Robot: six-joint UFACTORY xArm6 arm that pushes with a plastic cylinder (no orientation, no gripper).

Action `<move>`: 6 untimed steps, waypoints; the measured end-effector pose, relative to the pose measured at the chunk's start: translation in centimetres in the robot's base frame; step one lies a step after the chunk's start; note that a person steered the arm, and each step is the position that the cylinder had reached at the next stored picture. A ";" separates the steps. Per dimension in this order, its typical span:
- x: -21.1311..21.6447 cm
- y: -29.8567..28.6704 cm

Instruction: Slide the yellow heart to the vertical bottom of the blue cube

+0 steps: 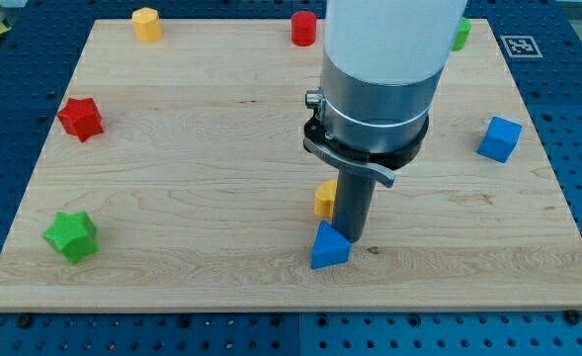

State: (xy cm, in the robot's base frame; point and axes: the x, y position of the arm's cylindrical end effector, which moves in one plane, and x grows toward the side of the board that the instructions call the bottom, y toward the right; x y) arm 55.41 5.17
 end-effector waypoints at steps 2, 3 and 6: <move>0.8 -0.3; 0.8 -1.6; -3.8 -5.7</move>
State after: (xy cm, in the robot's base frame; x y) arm 51.64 -0.49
